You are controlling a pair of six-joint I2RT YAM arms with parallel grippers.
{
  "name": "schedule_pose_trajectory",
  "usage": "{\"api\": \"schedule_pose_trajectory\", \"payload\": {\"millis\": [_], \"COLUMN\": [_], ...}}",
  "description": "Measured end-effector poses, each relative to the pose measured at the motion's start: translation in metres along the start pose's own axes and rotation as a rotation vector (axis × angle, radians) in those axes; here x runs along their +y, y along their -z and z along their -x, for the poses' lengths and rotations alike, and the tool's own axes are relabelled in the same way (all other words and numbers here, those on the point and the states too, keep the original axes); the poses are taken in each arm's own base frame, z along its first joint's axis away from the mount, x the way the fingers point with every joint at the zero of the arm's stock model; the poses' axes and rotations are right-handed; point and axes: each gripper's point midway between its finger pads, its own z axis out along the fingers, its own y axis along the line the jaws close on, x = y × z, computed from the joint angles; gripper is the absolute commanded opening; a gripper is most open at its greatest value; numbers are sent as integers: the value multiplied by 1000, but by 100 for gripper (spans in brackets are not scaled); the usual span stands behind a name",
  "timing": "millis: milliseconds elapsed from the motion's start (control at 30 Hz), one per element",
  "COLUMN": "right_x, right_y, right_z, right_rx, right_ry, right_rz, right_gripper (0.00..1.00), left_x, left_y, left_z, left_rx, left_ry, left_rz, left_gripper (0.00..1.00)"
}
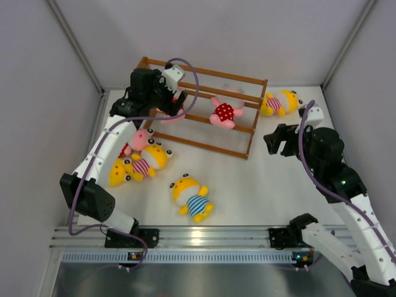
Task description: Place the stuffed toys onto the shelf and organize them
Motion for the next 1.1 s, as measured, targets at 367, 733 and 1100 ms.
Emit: {"api": "schedule_pose_trajectory", "payload": {"millis": [367,733,1100], "right_x": [2,1,1], "right_y": [-1,0,1], "right_z": [-2,-4,-4], "right_rx": [10,18,18], "right_ry": [-7,-5,4], "right_rz": [8,6,6], "right_gripper": [77,77,77], "left_x": [-29,-17,-17], "left_y": [-16,-23,-25], "left_z": [-7,-27,-46], "left_rx": [147,237,280], "left_ry": [-134,-114,-102], "left_rz": [212,346,360], "left_gripper": [94,78,78]}}
